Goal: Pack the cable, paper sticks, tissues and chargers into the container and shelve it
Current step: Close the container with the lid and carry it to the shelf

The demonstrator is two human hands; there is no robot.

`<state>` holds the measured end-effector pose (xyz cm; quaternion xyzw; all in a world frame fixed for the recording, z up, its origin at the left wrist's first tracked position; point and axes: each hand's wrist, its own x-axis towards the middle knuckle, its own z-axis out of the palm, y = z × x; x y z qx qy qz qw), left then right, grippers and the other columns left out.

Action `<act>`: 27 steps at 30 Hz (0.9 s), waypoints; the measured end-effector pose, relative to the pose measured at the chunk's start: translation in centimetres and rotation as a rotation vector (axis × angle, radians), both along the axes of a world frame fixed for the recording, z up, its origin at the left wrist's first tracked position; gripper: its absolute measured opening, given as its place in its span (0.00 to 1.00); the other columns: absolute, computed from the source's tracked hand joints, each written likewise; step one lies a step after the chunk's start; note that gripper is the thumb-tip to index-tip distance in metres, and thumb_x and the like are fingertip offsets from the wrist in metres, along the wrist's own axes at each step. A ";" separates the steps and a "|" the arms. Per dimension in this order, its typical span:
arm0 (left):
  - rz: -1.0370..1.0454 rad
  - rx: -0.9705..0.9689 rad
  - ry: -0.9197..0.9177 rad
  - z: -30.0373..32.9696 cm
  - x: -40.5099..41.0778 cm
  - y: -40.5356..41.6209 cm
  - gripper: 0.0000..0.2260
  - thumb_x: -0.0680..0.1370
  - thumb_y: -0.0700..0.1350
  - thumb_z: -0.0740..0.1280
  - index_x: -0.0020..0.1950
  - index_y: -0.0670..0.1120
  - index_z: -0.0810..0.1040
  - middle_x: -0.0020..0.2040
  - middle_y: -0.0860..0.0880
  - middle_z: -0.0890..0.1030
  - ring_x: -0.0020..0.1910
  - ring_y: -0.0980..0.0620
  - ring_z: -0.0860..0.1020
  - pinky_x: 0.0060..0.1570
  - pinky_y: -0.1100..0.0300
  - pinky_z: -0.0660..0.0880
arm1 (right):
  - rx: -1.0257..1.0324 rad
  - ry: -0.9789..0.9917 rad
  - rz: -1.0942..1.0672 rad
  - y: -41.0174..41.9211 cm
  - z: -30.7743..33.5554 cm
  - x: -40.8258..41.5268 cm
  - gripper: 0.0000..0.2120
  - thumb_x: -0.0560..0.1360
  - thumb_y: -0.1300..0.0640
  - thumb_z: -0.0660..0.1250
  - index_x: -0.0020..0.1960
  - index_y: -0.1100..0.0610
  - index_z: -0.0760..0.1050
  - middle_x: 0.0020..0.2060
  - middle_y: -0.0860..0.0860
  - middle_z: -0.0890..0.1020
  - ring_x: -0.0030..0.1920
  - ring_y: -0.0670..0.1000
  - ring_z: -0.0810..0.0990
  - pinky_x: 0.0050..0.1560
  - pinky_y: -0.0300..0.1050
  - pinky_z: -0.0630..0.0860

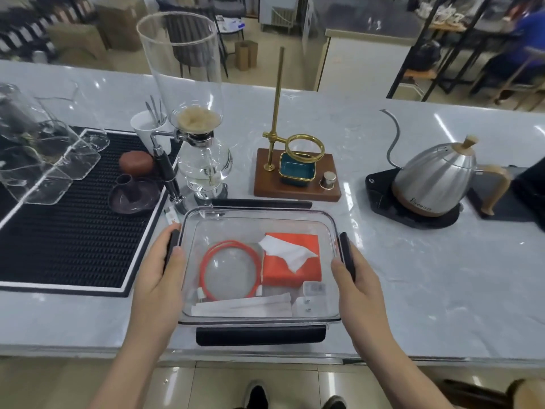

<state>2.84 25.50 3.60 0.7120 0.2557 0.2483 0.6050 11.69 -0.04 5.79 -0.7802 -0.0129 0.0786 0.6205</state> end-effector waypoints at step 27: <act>-0.006 -0.035 0.081 -0.9 1.2 -0.3 0.19 0.82 0.42 0.64 0.56 0.70 0.77 0.53 0.68 0.82 0.52 0.71 0.78 0.51 0.69 0.71 | -0.144 0.026 -0.006 -0.2 -2.6 1.2 0.20 0.83 0.59 0.55 0.74 0.49 0.68 0.68 0.41 0.76 0.69 0.40 0.72 0.66 0.31 0.68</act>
